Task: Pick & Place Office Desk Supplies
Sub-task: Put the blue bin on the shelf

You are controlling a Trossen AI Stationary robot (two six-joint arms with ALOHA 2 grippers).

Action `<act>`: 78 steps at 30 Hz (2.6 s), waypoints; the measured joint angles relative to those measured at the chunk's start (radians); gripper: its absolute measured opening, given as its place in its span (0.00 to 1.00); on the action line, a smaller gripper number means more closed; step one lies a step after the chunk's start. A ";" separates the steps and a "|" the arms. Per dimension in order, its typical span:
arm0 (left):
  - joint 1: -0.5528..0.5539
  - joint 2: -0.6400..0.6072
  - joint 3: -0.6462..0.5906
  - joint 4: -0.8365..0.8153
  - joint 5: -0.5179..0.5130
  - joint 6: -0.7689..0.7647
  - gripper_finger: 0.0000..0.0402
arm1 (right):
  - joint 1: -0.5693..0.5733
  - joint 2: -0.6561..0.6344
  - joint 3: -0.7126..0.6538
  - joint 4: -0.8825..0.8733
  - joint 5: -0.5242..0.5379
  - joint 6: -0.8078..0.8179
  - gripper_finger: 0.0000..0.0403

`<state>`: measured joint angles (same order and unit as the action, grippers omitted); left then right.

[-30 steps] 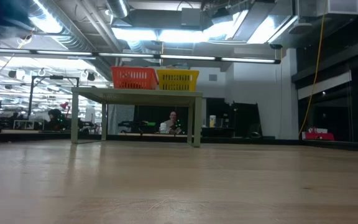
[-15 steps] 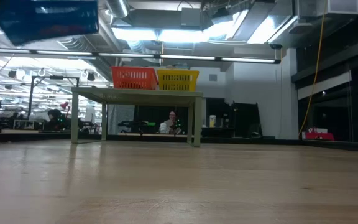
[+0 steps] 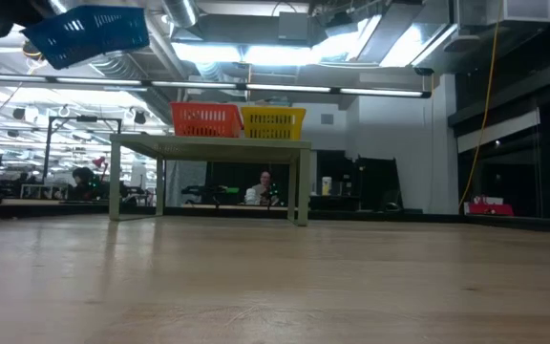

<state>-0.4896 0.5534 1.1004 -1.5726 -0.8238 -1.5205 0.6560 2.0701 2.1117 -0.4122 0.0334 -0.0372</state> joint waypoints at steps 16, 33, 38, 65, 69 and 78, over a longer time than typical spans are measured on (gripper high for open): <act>0.102 -0.049 0.000 0.001 -0.072 -0.027 0.01 | -0.049 0.000 0.000 0.008 -0.005 -0.024 0.40; 0.018 -0.153 -0.001 0.013 -0.205 0.030 0.01 | -0.073 0.000 0.000 0.005 -0.149 -0.076 0.40; -0.038 -0.152 -0.050 0.179 -0.185 0.078 0.01 | -0.092 0.000 0.000 0.008 -0.152 -0.076 0.40; -0.049 -0.205 -0.285 0.347 -0.059 0.044 0.01 | -0.164 0.001 -0.001 0.008 -0.240 -0.133 0.40; -0.049 -0.204 -0.285 0.347 -0.056 0.049 0.01 | -0.164 0.001 -0.001 0.016 -0.219 -0.143 0.40; -0.049 -0.205 -0.285 0.350 -0.055 0.116 0.01 | -0.153 0.001 -0.002 0.129 -0.209 0.112 0.40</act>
<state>-0.5388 0.3485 0.8154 -1.2225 -0.8791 -1.4045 0.5028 2.0708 2.1098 -0.2828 -0.1754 0.0753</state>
